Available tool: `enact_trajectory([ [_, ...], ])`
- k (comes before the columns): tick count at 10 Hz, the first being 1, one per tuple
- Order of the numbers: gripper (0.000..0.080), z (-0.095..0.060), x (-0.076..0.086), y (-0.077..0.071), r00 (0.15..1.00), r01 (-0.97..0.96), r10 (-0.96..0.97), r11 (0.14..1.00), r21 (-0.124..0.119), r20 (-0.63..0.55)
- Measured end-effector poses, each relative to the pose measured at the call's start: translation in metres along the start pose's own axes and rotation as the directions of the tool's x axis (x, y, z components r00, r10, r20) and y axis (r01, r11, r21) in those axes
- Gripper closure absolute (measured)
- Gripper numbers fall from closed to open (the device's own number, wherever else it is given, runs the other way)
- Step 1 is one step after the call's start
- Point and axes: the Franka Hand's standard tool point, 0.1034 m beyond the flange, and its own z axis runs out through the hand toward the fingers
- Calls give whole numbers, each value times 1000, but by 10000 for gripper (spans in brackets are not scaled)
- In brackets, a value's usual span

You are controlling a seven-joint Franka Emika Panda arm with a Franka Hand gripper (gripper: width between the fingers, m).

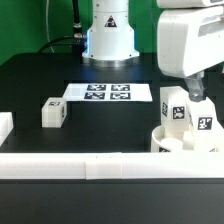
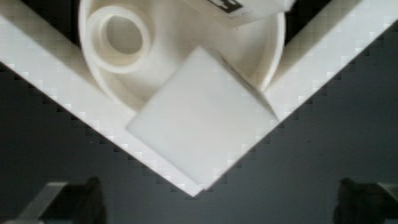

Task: Assemble stool

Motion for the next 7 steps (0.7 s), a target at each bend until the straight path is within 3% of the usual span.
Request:
enact_trajectory([
  [5, 151, 9, -4, 1, 923, 383, -382, 924, -13, 52],
  [7, 151, 16, -6, -1, 856, 513, -511, 859, 0, 71],
])
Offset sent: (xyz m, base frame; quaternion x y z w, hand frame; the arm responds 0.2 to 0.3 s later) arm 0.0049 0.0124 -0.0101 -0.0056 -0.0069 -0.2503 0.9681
